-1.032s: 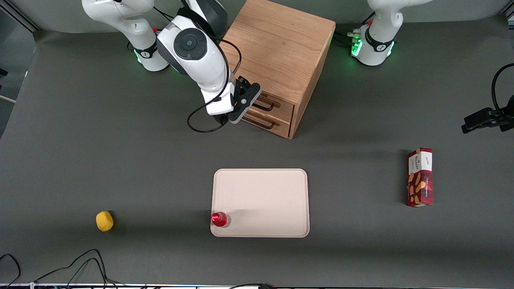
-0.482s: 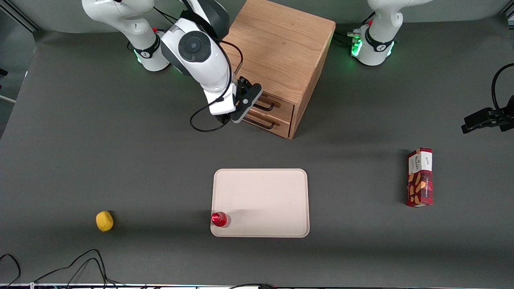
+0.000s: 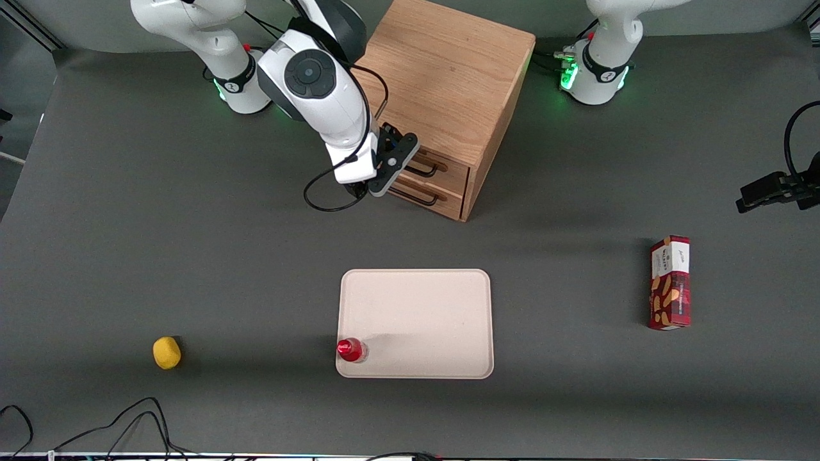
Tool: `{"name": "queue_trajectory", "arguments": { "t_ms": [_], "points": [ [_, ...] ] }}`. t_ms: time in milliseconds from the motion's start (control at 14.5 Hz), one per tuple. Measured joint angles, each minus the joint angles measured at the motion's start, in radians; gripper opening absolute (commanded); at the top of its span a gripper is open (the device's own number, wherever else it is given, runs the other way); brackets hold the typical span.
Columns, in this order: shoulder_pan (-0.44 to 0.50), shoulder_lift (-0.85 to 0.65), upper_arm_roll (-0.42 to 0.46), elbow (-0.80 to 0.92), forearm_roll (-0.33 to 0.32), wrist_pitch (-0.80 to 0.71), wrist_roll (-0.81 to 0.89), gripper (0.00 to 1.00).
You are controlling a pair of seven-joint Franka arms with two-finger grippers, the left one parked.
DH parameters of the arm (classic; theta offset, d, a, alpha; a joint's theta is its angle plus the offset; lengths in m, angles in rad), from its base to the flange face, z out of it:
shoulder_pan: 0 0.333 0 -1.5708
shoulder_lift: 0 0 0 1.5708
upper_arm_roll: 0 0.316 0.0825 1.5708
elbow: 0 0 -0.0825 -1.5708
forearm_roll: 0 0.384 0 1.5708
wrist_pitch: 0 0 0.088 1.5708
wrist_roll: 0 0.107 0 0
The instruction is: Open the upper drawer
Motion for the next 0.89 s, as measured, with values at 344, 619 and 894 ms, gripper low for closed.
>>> {"name": "queue_trajectory", "arguments": {
  "t_ms": [344, 619, 894],
  "points": [
    [-0.001, 0.000, -0.004, -0.015, 0.000, 0.039, -0.004, 1.00],
    [-0.001, 0.001, -0.005, -0.022, -0.001, 0.051, -0.007, 1.00],
    [-0.001, 0.001, -0.005, -0.025, -0.001, 0.057, -0.010, 1.00]
  ]
}}
